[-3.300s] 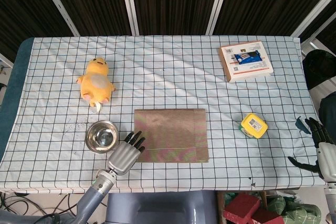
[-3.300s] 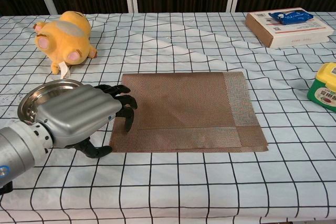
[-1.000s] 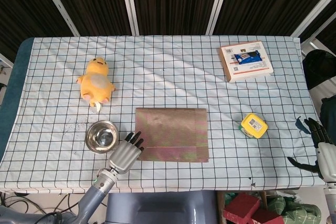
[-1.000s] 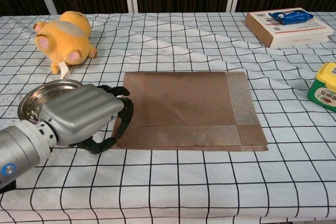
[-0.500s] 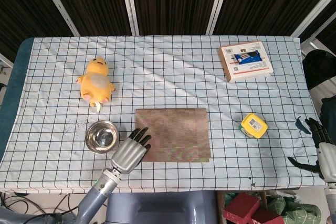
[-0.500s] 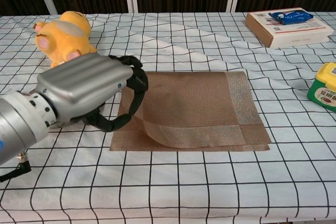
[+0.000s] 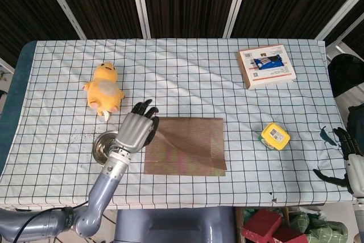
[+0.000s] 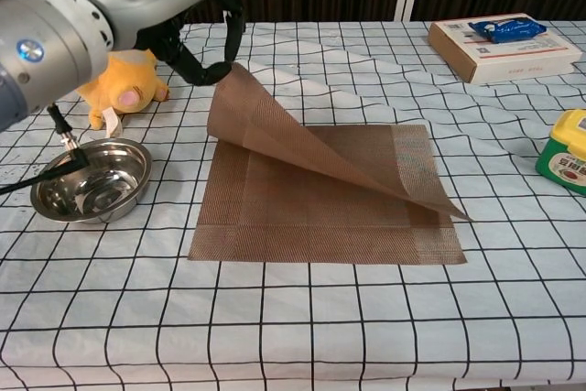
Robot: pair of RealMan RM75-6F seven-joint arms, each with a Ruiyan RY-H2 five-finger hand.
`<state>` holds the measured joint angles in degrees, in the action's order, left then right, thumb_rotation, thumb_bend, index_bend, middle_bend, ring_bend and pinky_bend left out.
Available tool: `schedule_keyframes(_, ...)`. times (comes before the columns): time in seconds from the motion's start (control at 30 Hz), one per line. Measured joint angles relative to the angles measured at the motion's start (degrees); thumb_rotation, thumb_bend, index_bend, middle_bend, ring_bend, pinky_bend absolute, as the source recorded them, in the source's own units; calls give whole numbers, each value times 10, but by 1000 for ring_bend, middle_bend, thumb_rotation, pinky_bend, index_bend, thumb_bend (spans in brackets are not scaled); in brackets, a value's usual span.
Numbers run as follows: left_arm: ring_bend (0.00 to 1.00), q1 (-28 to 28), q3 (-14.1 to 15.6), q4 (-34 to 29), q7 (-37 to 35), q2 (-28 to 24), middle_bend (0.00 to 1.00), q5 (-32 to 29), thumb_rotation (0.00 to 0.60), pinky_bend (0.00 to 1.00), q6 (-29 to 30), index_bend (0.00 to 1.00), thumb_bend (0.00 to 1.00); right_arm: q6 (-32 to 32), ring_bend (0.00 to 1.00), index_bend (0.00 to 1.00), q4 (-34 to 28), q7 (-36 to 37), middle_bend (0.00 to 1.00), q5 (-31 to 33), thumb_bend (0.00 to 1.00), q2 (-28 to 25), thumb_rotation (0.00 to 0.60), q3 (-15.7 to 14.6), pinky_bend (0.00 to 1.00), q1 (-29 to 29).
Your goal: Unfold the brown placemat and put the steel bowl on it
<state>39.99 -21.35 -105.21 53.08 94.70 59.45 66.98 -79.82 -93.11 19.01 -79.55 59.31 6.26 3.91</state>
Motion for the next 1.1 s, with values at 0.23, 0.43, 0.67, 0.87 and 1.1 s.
schedule_keyframes(0.23,107,70,-69,66,2,13,302,-110,600,190,-11,605,479,6,21,0,-5,12,0,4,68,-5,600,0,192,0)
schedule_keyframes(0.43,107,128,-108,155,-3,27,307,-162,600,189,-20,606,479,16,21,0,-8,21,0,8,69,-10,600,0,192,1)
schedule_keyframes(0.67,107,189,-131,265,1,38,303,-222,600,190,-34,586,478,22,21,0,-12,24,0,12,69,-13,600,0,192,2)
schedule_keyframes(0.87,82,227,-133,352,13,46,181,-261,600,162,-46,351,268,28,21,0,-13,24,0,16,68,-16,600,1,192,3)
schedule_keyframes(1.1,36,247,-117,418,37,53,84,-318,600,113,-68,95,16,33,21,0,-14,27,0,19,68,-19,600,1,192,4)
